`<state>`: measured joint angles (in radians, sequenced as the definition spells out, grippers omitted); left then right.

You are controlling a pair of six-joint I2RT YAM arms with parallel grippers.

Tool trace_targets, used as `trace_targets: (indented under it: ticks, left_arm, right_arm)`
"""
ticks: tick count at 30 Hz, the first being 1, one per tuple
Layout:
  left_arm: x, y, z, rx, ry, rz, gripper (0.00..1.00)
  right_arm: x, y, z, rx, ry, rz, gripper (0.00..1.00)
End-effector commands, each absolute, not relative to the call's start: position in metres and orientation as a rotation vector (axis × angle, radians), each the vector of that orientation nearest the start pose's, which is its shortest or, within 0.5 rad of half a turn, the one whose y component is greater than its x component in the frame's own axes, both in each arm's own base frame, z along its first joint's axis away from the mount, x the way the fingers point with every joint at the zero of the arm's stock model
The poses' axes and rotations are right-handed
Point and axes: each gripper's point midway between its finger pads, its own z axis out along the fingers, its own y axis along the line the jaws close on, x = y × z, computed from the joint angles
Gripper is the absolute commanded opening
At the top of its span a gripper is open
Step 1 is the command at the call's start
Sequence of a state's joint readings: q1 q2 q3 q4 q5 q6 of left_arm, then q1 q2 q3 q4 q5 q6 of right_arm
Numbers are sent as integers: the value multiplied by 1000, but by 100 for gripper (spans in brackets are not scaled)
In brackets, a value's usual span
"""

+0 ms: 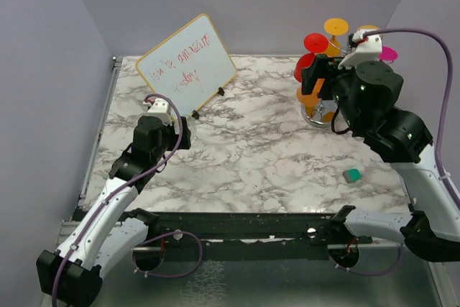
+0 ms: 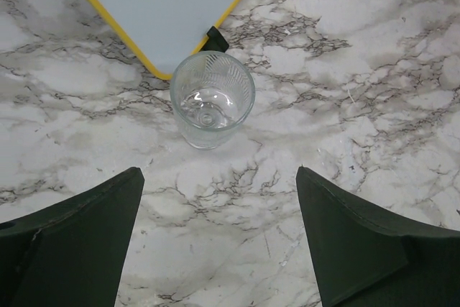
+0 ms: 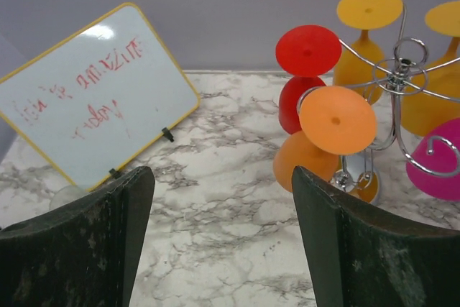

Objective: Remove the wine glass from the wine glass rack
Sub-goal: Pick up the wine glass from the wine rack.

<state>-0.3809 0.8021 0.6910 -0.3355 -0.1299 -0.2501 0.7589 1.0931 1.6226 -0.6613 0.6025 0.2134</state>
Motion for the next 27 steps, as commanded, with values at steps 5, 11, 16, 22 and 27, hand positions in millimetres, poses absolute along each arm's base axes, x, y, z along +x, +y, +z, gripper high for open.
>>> trace_targets:
  ticks: [5, 11, 16, 22, 27]
  left_arm:
    - [277, -87, 201, -15, 1987, -235, 89]
    - [275, -81, 206, -33, 1963, -215, 90]
    - [274, -84, 207, -19, 1969, -228, 91]
    - [273, -85, 206, -14, 1973, -233, 91]
    - [275, -86, 202, -7, 1988, -231, 91]
  right_arm:
    - [317, 80, 419, 70, 1910, 199, 83]
    - [323, 73, 390, 170, 1930, 342, 84]
    - [322, 62, 380, 240, 1898, 484, 82]
    - [331, 67, 381, 304, 1845, 679, 79]
    - [339, 56, 390, 410, 1782, 693, 76]
